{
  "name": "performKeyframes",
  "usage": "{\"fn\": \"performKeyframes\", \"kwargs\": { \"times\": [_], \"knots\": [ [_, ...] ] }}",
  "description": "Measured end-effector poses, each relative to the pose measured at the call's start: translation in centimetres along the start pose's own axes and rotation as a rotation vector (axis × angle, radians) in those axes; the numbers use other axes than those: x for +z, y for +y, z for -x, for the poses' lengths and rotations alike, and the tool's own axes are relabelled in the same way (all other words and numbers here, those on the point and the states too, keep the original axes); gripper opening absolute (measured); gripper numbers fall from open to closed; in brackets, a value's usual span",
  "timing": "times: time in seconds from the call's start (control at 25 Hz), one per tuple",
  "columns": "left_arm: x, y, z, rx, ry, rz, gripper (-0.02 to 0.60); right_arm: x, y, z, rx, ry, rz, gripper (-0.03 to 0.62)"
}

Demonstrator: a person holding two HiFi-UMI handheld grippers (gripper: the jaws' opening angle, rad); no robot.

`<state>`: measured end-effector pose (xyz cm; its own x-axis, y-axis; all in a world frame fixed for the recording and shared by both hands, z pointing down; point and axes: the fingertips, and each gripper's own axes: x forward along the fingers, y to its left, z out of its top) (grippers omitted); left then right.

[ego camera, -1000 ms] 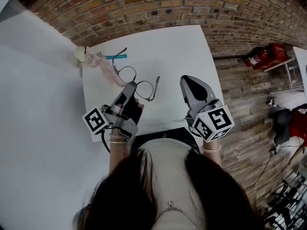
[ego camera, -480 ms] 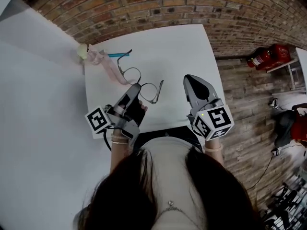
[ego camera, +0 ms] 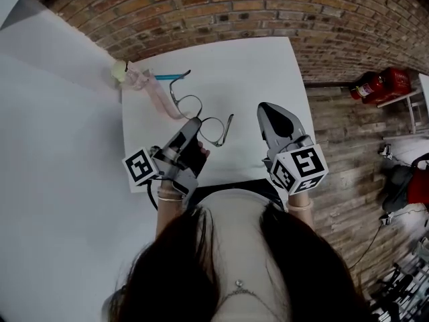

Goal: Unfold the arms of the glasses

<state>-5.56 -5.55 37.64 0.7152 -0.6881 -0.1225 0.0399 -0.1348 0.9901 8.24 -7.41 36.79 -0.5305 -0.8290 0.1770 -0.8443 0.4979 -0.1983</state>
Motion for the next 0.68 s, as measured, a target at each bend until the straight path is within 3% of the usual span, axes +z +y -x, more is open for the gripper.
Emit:
{"fn": "performKeyframes", "kwargs": {
  "times": [0.68],
  "knots": [
    [1.6, 1.3, -1.9, 0.007, 0.002, 0.024, 0.021, 0.2, -1.1, -1.7, -0.002, 0.021, 0.012, 0.003]
  ]
}}
